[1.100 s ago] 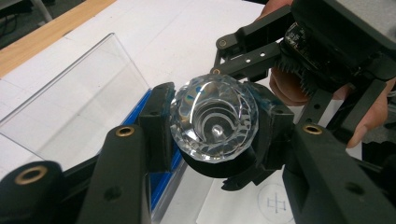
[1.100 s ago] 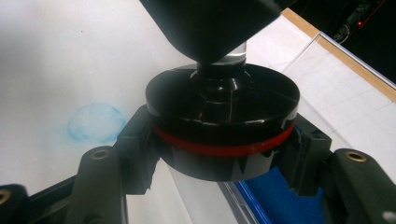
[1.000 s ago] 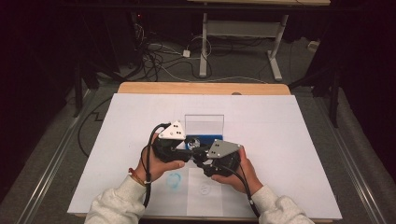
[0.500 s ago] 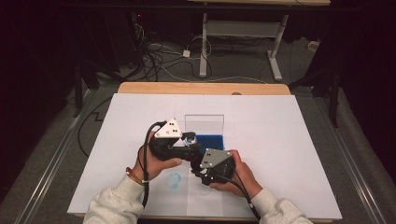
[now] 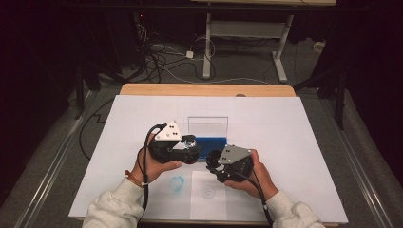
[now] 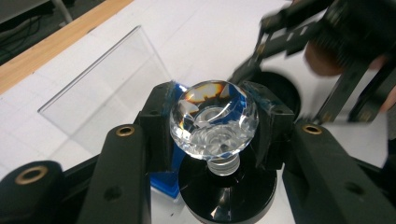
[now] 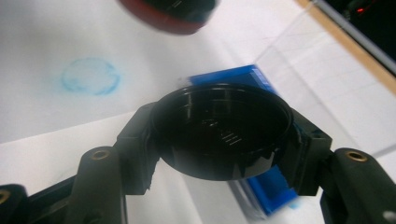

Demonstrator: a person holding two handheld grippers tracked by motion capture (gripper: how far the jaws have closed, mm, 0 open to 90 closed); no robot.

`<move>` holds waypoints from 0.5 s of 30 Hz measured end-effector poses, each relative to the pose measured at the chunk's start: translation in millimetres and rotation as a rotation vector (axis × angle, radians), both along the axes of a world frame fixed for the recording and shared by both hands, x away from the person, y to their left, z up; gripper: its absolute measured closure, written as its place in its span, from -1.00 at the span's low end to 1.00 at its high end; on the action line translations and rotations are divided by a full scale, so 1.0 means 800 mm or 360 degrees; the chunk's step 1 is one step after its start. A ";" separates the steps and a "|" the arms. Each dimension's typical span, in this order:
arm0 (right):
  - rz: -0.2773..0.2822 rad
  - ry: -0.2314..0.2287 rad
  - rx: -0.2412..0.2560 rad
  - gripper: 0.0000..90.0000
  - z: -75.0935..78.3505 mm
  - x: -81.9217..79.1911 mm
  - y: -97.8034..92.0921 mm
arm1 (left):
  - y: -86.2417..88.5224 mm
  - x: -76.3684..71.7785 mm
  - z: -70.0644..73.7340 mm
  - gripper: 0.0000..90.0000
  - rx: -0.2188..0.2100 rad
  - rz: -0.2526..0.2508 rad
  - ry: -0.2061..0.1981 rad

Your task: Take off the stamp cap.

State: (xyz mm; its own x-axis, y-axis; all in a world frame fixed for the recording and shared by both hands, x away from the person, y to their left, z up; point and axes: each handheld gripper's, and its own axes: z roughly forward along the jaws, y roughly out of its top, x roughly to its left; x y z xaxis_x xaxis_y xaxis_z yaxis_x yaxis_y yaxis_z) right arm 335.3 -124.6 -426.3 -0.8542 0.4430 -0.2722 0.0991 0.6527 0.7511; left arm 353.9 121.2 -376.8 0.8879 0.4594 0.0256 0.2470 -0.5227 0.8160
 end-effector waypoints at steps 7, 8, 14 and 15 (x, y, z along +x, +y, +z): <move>-0.0068 -0.0030 0.0060 -0.13 0.013 -0.002 -0.025 | 0.001 0.004 -0.007 0.22 0.0031 0.0019 0.0017; -0.0084 -0.0038 0.0083 -0.13 0.017 -0.003 -0.033 | 0.001 0.004 -0.008 0.22 0.0037 0.0024 0.0019; -0.0148 -0.0067 0.0130 -0.14 0.024 -0.006 -0.054 | 0.004 0.006 -0.011 0.22 0.0043 0.0028 0.0032; -0.0148 -0.0067 0.0130 -0.14 0.024 -0.006 -0.054 | 0.004 0.006 -0.011 0.22 0.0047 0.0031 0.0029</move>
State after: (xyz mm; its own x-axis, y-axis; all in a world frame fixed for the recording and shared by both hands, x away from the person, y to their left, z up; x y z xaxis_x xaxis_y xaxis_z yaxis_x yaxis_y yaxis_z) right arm 330.5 -167.8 -407.3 -0.7969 0.5422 -0.2665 0.1239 0.5785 0.8062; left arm 359.0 124.4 -385.6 0.8792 0.4759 0.0229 0.2722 -0.5413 0.7955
